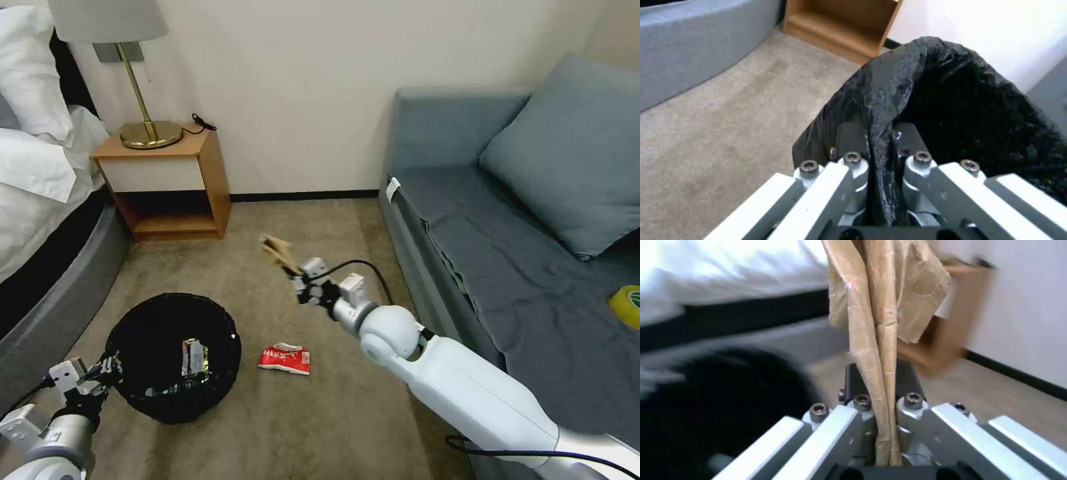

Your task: Pick up the trash bin, then pick up the garbage on the floor and place it into the trash bin.

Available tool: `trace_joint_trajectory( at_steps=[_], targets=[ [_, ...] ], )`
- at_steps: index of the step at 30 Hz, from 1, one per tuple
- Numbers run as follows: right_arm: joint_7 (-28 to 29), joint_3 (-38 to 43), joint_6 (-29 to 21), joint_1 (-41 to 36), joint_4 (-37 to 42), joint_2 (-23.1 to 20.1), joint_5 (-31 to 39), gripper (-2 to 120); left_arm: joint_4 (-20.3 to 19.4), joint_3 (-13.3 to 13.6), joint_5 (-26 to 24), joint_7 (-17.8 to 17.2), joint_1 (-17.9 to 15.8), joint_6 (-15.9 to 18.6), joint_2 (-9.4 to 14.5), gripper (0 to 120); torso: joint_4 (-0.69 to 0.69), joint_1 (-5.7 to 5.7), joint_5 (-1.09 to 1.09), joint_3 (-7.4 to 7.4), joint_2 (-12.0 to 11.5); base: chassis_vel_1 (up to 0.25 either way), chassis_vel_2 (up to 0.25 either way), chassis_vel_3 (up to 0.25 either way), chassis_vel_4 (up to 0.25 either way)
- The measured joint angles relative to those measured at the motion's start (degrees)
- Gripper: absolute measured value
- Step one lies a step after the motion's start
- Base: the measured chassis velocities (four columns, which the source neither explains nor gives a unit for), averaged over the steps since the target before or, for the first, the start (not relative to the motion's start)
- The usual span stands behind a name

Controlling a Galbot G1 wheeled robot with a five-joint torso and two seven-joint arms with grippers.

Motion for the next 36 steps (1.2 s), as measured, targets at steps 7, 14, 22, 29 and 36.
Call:
trace_joint_trajectory(
  at_steps=[7,14,22,29,36],
  targets=[
    [0.6,-13.0,1.7,6.3,-1.1,8.9,2.7,0,-1.3,1.1,0.1,0.0,0.9,0.0,0.5,4,0.04,0.00,-0.01,0.00,0.0,0.000,0.000,0.000,0.000],
    [-0.3,-18.9,2.6,5.8,-6.1,12.9,0.0,0,-1.9,1.9,0.2,0.1,1.2,0.0,0.1,4,0.02,0.00,-0.01,0.00,0.0,0.000,0.000,0.000,0.000],
    [-0.2,-20.8,2.2,3.5,-10.7,14.4,-2.9,14,-2.0,1.6,-0.5,0.5,1.8,-0.2,0.6,4,0.02,0.00,0.00,0.00,0.0,0.000,0.000,0.000,0.000],
    [0.4,-20.7,1.8,3.6,-13.6,14.5,-3.2,39,-1.2,2.0,-1.2,0.7,1.2,-0.5,1.1,4,0.01,0.00,0.00,0.00,0.0,0.000,0.000,0.000,0.000],
    [0.5,-19.5,1.9,3.5,-16.9,14.8,-3.4,62,0.9,2.8,-2.0,0.7,-0.6,-0.5,3.1,4,0.01,0.00,0.00,0.00,0.0,0.000,0.000,0.000,0.000]
  ],
)
